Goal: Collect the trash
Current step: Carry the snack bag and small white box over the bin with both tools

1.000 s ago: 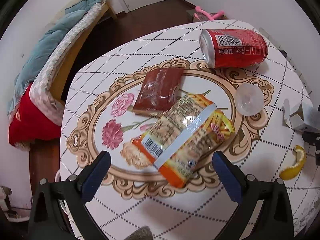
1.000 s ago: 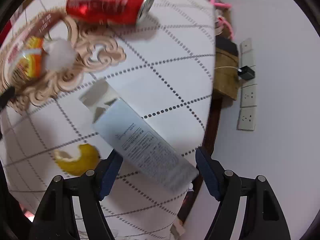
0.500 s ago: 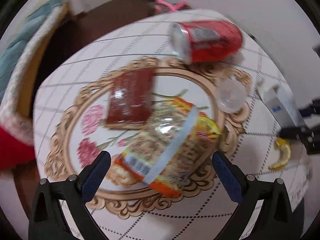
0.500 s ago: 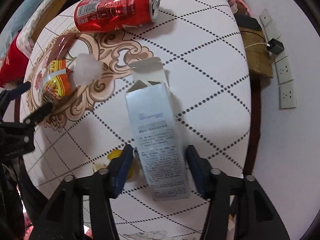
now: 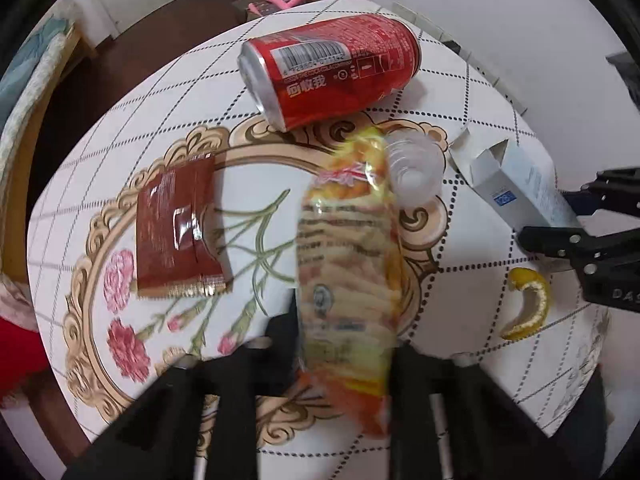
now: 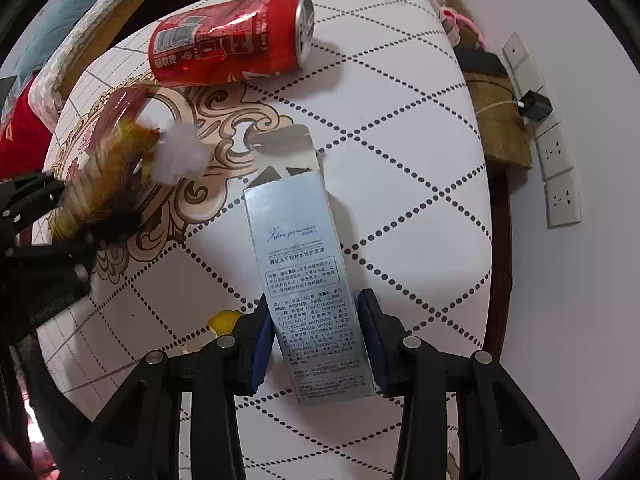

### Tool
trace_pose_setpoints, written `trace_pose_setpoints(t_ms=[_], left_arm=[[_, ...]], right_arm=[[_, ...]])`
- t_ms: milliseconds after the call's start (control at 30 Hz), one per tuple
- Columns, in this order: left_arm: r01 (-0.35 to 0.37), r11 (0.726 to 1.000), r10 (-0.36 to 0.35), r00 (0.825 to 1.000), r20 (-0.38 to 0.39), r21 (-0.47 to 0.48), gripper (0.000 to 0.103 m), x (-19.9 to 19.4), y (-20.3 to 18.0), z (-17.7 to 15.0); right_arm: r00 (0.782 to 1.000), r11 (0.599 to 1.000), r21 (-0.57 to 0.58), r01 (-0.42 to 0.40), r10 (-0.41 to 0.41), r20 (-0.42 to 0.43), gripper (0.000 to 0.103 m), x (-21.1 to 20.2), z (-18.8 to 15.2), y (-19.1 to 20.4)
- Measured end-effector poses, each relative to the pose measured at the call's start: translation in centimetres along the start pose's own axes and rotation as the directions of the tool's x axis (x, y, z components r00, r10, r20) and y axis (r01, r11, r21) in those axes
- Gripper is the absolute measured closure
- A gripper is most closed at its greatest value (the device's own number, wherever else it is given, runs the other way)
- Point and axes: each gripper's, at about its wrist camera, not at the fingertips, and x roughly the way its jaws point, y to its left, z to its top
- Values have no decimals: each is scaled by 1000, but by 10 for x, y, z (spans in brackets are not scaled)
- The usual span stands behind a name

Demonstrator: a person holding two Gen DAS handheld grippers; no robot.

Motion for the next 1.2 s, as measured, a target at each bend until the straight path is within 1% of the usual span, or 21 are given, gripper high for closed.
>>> trace_pose_setpoints(t_ms=[100, 167, 300, 333, 400, 500, 633, 700, 833, 900, 1033, 1067, 1200], left_arm=[[-17, 999, 18, 1000, 19, -44, 92, -6, -5, -12], [-28, 997, 30, 999, 36, -73, 93, -10, -8, -26], [-11, 988, 26, 995, 94, -157, 93, -30, -5, -50], [-10, 984, 31, 993, 116, -180, 94, -39, -5, -57], [-13, 979, 44, 989, 144, -204, 94, -53, 8, -64], [-43, 975, 86, 978, 189, -219, 94, -77, 14, -73], [-88, 968, 146, 958, 246, -234, 94, -114, 17, -87], [-105, 962, 175, 945, 278, -250, 94, -130, 18, -91], [-126, 953, 215, 923, 321, -277, 94, -164, 30, -103], [-136, 945, 239, 907, 346, -296, 94, -184, 41, -112], [-148, 929, 279, 883, 378, -340, 94, -218, 66, -130], [-153, 922, 293, 875, 385, -355, 94, -226, 74, -137], [-173, 893, 345, 856, 385, -416, 94, -248, 110, -165]], right_arm=[[999, 1000, 9, 3, -3, 32, 61, -1, -4, 5], [999, 999, 29, -14, 13, 47, 61, -2, -10, 5], [996, 998, 48, -43, 39, 83, 61, -9, -23, 4], [995, 997, 54, -52, 47, 93, 61, -11, -27, 3], [991, 995, 74, -72, 63, 122, 61, -19, -33, 2], [983, 993, 83, -89, 74, 166, 61, -31, -40, 1], [969, 991, 72, -117, 98, 229, 61, -54, -47, 9], [962, 991, 58, -121, 103, 254, 61, -67, -49, 17], [938, 989, 8, -146, 136, 318, 61, -100, -54, 43], [928, 987, -15, -160, 156, 339, 61, -113, -54, 57], [903, 978, -78, -196, 211, 375, 61, -140, -53, 100], [896, 974, -98, -206, 228, 382, 61, -147, -52, 114], [876, 953, -191, -237, 294, 382, 61, -160, -46, 175]])
